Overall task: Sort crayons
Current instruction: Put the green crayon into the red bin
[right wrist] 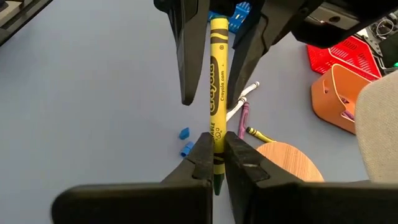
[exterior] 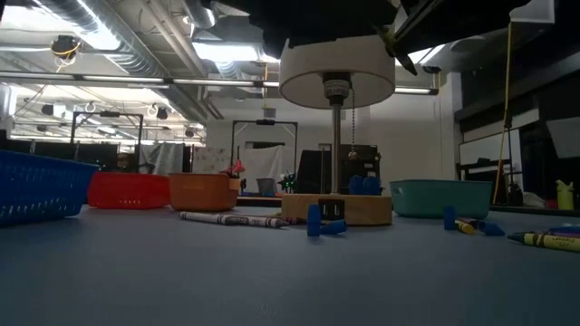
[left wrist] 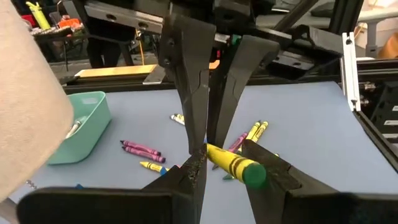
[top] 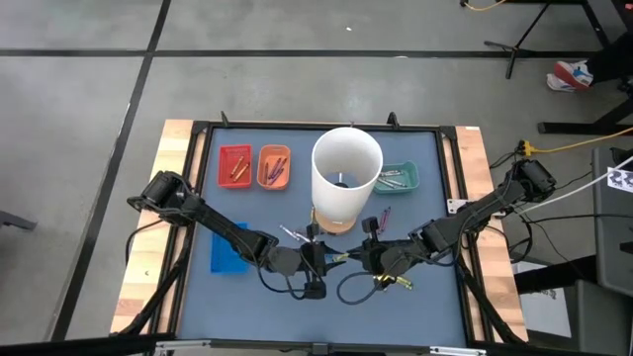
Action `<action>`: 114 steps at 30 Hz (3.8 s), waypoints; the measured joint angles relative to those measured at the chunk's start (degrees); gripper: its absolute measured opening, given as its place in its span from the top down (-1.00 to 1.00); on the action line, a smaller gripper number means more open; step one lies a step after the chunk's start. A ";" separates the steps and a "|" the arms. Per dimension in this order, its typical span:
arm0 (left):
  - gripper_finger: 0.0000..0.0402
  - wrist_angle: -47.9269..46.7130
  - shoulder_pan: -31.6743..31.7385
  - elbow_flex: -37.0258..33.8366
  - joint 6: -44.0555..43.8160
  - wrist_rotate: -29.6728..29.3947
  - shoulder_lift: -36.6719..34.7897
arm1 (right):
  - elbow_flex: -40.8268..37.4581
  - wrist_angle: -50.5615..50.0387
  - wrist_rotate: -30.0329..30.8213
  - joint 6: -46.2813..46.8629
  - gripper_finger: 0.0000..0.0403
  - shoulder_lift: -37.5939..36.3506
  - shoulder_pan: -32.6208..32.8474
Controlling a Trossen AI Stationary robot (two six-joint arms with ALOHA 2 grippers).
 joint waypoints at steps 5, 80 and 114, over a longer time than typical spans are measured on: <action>0.57 0.70 0.00 0.02 0.01 0.00 -0.02 | 0.00 0.00 0.02 0.00 0.91 0.00 0.00; 0.94 -101.41 27.20 -10.47 -41.88 -16.89 -33.46 | 0.02 -14.07 -9.84 46.12 0.22 -0.03 3.51; 0.50 -86.66 37.55 -12.90 -33.47 -9.57 -33.44 | 0.00 -16.60 -2.87 64.05 0.22 11.76 15.78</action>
